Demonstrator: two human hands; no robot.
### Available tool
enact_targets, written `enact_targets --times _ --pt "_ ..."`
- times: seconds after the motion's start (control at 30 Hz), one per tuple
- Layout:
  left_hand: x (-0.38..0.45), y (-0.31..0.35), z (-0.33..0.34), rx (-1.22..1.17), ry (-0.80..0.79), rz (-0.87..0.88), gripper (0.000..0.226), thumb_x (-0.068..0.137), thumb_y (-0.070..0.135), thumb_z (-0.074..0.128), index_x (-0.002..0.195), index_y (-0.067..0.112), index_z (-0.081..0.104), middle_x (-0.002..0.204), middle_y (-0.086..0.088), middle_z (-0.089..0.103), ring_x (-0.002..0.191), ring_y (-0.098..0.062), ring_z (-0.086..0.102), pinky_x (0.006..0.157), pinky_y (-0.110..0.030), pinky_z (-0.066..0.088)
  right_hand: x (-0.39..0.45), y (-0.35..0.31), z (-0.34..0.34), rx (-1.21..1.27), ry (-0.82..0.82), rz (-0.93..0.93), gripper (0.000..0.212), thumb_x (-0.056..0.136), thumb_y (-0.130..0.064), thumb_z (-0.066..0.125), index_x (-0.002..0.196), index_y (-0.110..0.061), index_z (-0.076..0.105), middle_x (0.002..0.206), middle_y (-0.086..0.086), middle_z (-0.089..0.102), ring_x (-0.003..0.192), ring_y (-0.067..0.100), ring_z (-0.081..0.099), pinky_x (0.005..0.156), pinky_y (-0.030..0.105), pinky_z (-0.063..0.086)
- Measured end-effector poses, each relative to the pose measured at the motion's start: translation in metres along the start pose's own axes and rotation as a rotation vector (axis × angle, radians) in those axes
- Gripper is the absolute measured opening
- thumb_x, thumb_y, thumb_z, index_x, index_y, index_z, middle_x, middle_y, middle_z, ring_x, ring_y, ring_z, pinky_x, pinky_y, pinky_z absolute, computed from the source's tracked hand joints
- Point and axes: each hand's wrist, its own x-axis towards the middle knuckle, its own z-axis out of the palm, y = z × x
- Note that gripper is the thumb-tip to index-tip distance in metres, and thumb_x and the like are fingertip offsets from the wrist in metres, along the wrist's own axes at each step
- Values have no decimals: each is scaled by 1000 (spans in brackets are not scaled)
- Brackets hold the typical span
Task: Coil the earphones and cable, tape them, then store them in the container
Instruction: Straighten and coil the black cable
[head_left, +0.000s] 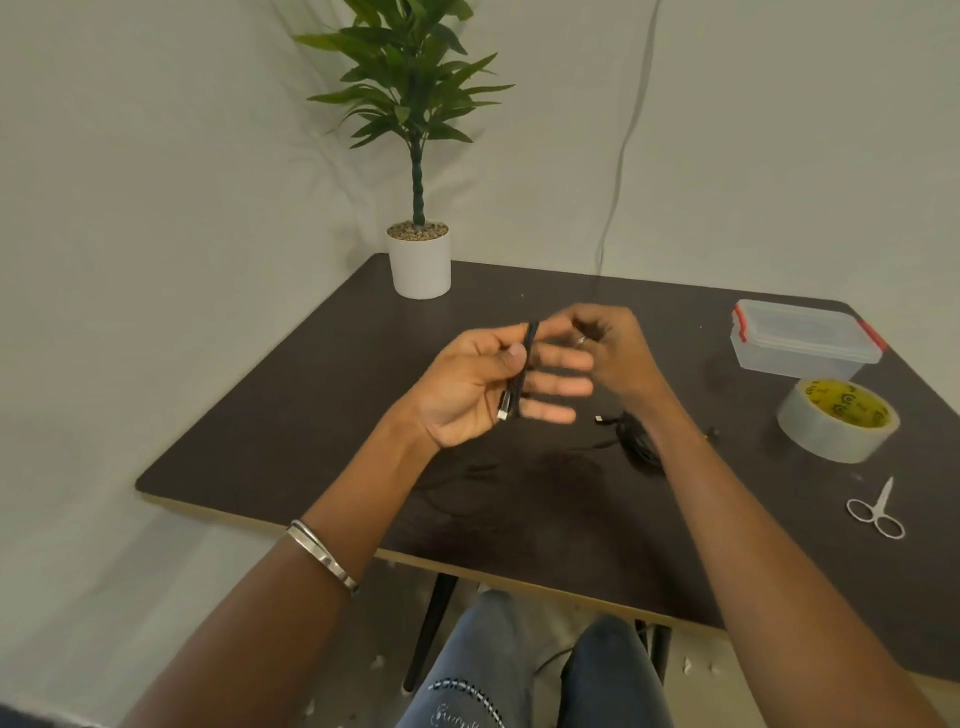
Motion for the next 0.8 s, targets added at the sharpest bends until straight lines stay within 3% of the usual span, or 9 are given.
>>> enact_targets --times 0.1,0.2,0.3,0.4,0.5,0.6,0.7,0.8 --pt "10 1 -1 -134 137 178 34 98 0 32 131 -4 37 122 -24 62 105 -36 65 85 -49 56 -20 3 21 -5 -85 96 42 86 11 54 69 -26 64 62 -14 66 61 -1 60 61 21 44" --pt "16 0 -11 -5 282 284 22 98 -5 34 116 6 40 133 -23 55 115 -38 60 91 -46 54 -31 -11 37 -74 -247 118 20 94 -8 57 79 -18 65 61 -7 62 50 0 55 56 17 40" --pt "14 2 -26 206 365 288 31 95 -14 35 119 5 40 141 -18 48 121 -33 57 99 -45 49 -36 -27 29 -121 -403 172 15 96 -16 56 100 -9 68 64 -1 62 49 -1 54 53 10 39" --pt "8 6 -39 317 395 221 50 91 -22 32 129 9 39 143 -12 48 123 -27 55 107 -46 40 -37 -44 7 -175 -453 206 15 95 -20 58 101 -13 70 63 -4 63 56 -3 57 57 12 41" --pt "4 4 -41 440 336 121 64 93 -20 31 148 8 15 142 -8 49 124 -24 55 109 -42 39 -31 -59 -11 -247 -498 173 14 94 -20 60 99 -13 71 62 -6 63 59 -1 58 58 10 43" --pt "7 -6 -32 609 213 -6 68 97 -11 32 151 14 -1 139 -2 51 127 -20 52 110 -37 38 -16 -68 -19 -422 -495 75 10 91 -20 63 91 -14 71 66 -7 65 62 5 60 61 23 48" --pt "8 -10 -23 587 64 -121 56 101 -2 29 152 11 8 139 -12 51 118 -25 59 104 -38 44 0 -70 -27 -491 -441 -11 6 86 -17 68 89 -14 73 77 -7 69 74 8 63 71 31 51" --pt "3 -12 -14 509 -41 -165 41 103 5 27 145 5 27 119 -19 62 82 -24 67 80 -35 53 11 -67 -39 -261 -389 62 6 82 -10 73 88 -10 72 77 0 72 71 10 68 72 29 56"
